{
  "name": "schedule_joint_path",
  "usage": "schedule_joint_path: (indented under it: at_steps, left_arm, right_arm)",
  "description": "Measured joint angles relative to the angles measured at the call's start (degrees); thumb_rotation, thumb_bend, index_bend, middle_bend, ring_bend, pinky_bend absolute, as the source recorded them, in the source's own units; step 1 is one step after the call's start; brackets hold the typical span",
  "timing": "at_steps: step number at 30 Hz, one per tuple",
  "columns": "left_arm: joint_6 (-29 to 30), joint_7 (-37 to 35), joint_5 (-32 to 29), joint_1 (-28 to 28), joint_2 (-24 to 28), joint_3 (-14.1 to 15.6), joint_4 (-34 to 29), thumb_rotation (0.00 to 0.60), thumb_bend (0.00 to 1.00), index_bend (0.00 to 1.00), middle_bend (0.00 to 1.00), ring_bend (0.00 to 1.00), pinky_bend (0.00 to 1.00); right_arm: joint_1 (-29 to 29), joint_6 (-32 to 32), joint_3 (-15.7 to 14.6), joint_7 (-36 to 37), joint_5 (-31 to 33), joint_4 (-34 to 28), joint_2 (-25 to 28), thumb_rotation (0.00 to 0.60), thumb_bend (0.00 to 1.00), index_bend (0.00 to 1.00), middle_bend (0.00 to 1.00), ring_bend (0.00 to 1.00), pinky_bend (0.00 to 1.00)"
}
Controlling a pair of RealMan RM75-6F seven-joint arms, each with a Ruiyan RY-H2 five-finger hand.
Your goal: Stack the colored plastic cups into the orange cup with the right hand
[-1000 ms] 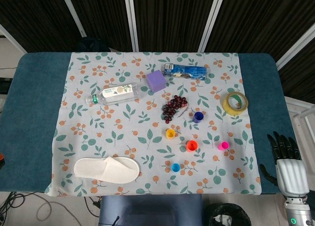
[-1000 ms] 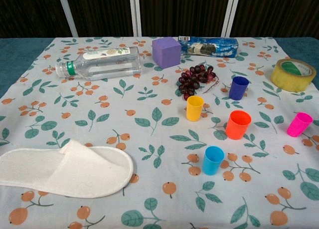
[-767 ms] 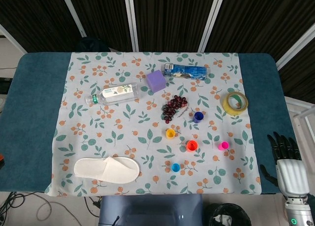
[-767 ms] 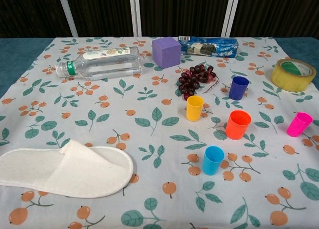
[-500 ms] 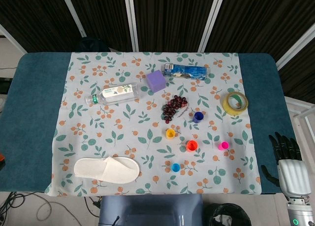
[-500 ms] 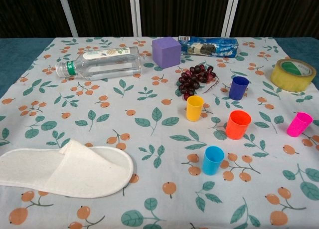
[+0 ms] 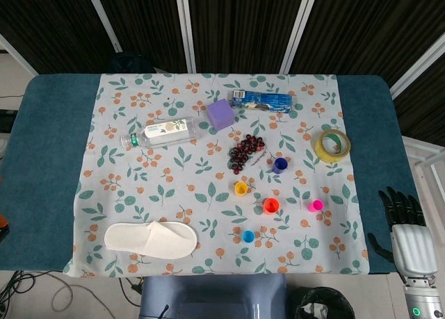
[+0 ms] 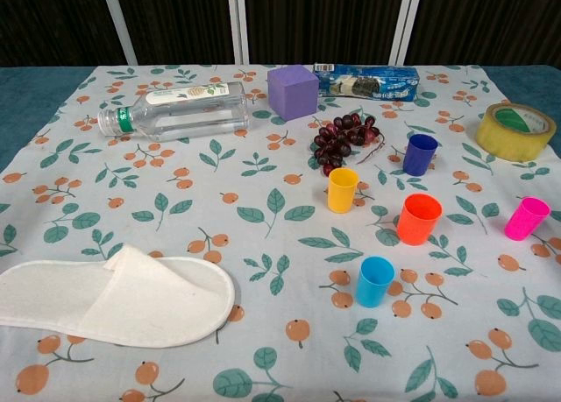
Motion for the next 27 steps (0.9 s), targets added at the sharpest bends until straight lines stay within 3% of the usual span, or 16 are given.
schedule_joint_path:
  at_steps: [5, 12, 19, 27]
  left_arm:
    - [-0.11, 0.01, 0.22, 0.01, 0.03, 0.25, -0.15, 0.600, 0.82, 0.09, 0.00, 0.00, 0.10]
    - [-0.09, -0.55, -0.41, 0.07, 0.12, -0.08, -0.24, 0.600, 0.82, 0.09, 0.00, 0.00, 0.10]
    - [-0.27, -0.58, -0.58, -0.01, 0.08, -0.14, -0.14, 0.600, 0.82, 0.09, 0.00, 0.00, 0.10]
    - [-0.43, -1.19, -1.11, 0.03, 0.23, -0.33, -0.05, 0.600, 0.82, 0.09, 0.00, 0.00, 0.10]
  right_arm:
    - [2.49, -4.90, 1.17, 1.95, 1.99, -1.18, 2.41, 0.600, 0.36, 0.00, 0.00, 0.00, 0.00]
    - [10.23, -17.52, 5.22, 1.36, 7.66, -5.11, 8.41, 0.600, 0.36, 0.00, 0.00, 0.00, 0.00]
    - [22.90, -34.15, 10.81, -3.21, 21.28, -8.09, 11.80, 0.600, 0.36, 0.01, 0.00, 0.00, 0.00]
    - [36.68, -40.44, 13.19, -16.22, 40.20, -5.59, 7.26, 0.600, 0.36, 0.07, 0.00, 0.00, 0.00]
